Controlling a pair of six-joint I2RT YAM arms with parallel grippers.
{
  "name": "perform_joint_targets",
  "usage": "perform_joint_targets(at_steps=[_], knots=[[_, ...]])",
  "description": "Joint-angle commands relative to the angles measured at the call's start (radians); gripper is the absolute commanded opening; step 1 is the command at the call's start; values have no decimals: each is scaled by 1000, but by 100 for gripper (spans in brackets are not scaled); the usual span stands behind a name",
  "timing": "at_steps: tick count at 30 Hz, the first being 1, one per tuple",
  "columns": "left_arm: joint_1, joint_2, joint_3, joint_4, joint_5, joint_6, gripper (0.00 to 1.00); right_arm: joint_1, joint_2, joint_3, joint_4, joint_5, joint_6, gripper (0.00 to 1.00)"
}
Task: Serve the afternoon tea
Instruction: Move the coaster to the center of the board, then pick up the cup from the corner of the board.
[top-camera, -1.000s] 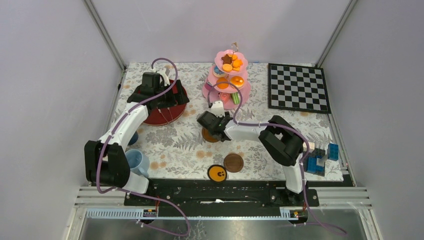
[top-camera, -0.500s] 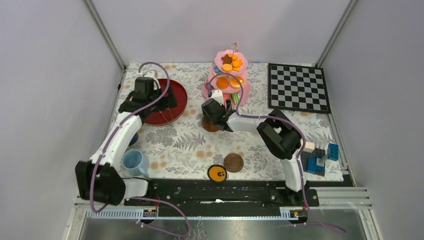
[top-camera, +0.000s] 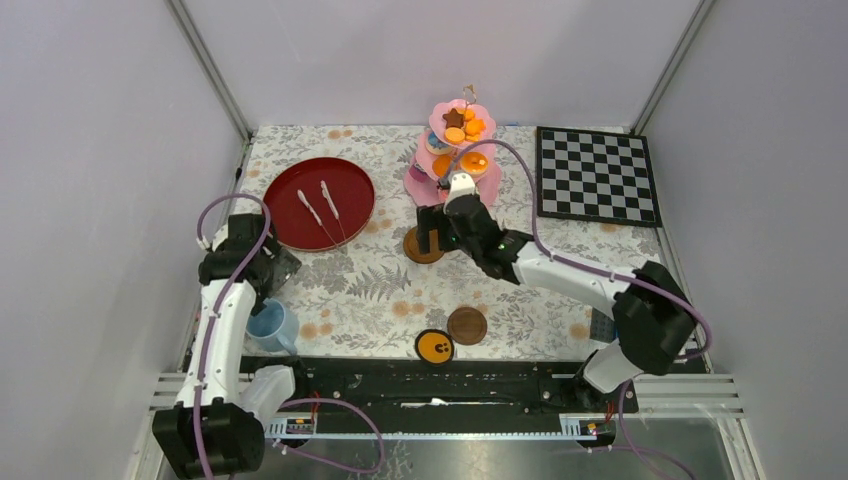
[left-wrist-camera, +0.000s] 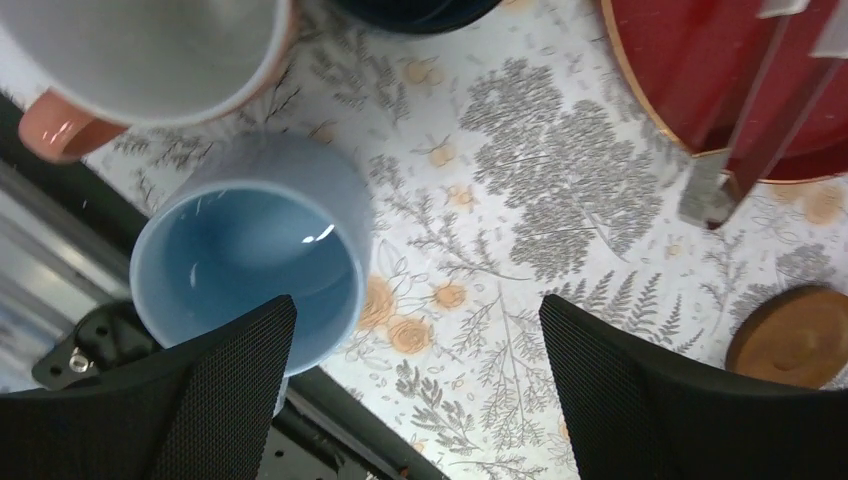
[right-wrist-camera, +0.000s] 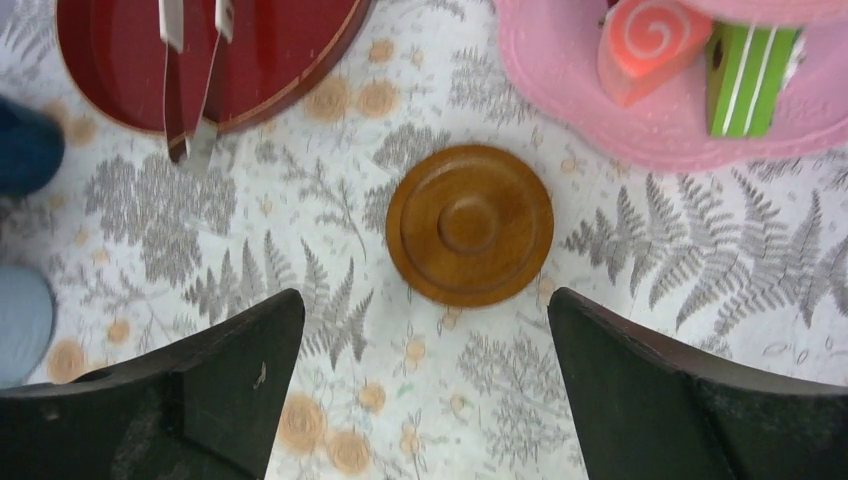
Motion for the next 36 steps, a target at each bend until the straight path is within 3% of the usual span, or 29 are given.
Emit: perform_joint_targets(at_steps=[1,11,12,16,19,25,27,30,31,33,36], knots=[[19,-15,-15,-56,-60,-127,90,5,-85,-131,37,-104,34,100],[29,30,-170,16,-36,-279,66,4,-259,-280,69,-66,39,100],[29,36,-177,20,-39,-287,61,4,-279,-294,79,-65,40,100],[29,27,-210,34,-24,-300,21,5,-346,-344,99,-34,35,100],[30,1,-239,19,20,-310,3,4,-382,-368,101,-3,29,100],[5,-90,-223,-34,126,-326,0,4,-408,-380,101,10,27,100],[-69,-100,-166,-44,127,-339,0,4,-412,-388,99,18,27,100],[-348,-22,-14,5,40,-349,0,4,-418,-400,85,38,27,100],[-510,40,64,9,-13,-341,0,4,-421,-408,79,45,27,100],[-724,215,241,-9,-139,-268,0,3,-439,-428,70,61,30,100],[-911,505,537,-66,-254,-100,0,0,-485,-449,40,85,30,100]])
